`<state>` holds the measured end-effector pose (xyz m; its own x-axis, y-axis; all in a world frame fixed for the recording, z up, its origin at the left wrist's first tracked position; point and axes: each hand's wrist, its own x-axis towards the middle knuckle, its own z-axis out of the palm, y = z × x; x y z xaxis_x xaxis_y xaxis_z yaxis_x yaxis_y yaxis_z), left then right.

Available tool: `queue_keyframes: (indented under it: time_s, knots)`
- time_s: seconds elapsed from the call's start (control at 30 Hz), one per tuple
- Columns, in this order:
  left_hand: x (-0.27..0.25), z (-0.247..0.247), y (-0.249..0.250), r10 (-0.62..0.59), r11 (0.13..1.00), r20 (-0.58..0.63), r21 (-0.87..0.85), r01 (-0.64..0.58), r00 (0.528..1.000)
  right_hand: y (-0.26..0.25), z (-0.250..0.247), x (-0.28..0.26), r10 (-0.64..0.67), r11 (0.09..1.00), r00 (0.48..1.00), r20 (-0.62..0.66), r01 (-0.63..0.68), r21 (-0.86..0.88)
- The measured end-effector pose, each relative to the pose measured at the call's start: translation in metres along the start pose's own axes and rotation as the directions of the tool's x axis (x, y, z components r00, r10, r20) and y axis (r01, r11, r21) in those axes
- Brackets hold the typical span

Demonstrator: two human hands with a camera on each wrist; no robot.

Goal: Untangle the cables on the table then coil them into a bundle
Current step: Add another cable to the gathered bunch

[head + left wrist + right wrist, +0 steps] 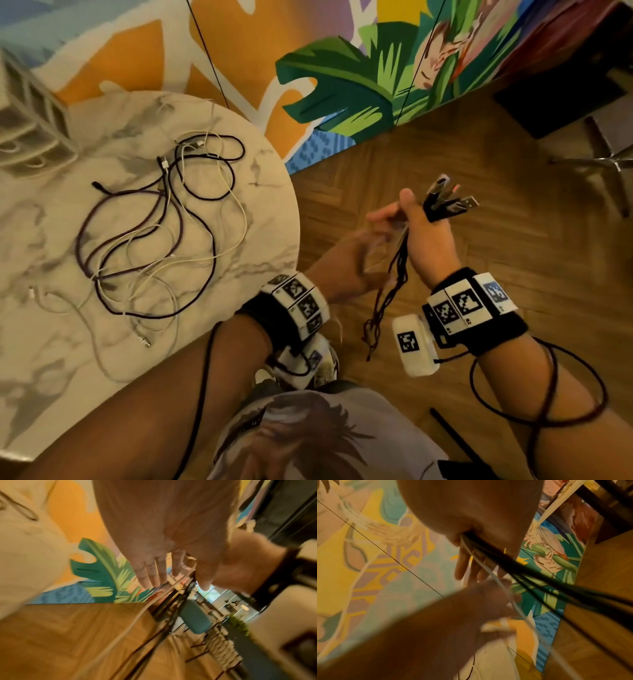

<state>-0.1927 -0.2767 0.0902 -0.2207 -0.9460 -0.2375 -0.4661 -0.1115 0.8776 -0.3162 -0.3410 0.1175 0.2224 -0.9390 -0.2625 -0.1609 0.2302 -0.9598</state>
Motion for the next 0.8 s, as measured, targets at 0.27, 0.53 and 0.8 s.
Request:
queue_keyframes:
  time_s: [0.27, 0.53, 0.8]
  knots:
    - [0.028, -0.019, 0.045, -0.079, 0.834, -0.063, -0.55, 0.032, 0.995, -0.02, 0.0, 0.005, -0.072, 0.997, 0.947, 0.314, 0.061, 0.043]
    - [0.025, -0.08, 0.079, 0.055, 0.973, -0.352, -0.193, -0.13, 0.934, 0.039, 0.029, 0.011, 0.013, 0.995, 0.926, 0.376, 0.024, -0.093]
    - [-0.012, -0.164, 0.115, 0.464, 0.7, -0.323, 0.705, -0.118, 0.825, 0.112, 0.001, 0.027, 0.3, 0.845, 0.954, 0.029, -0.251, -0.473]
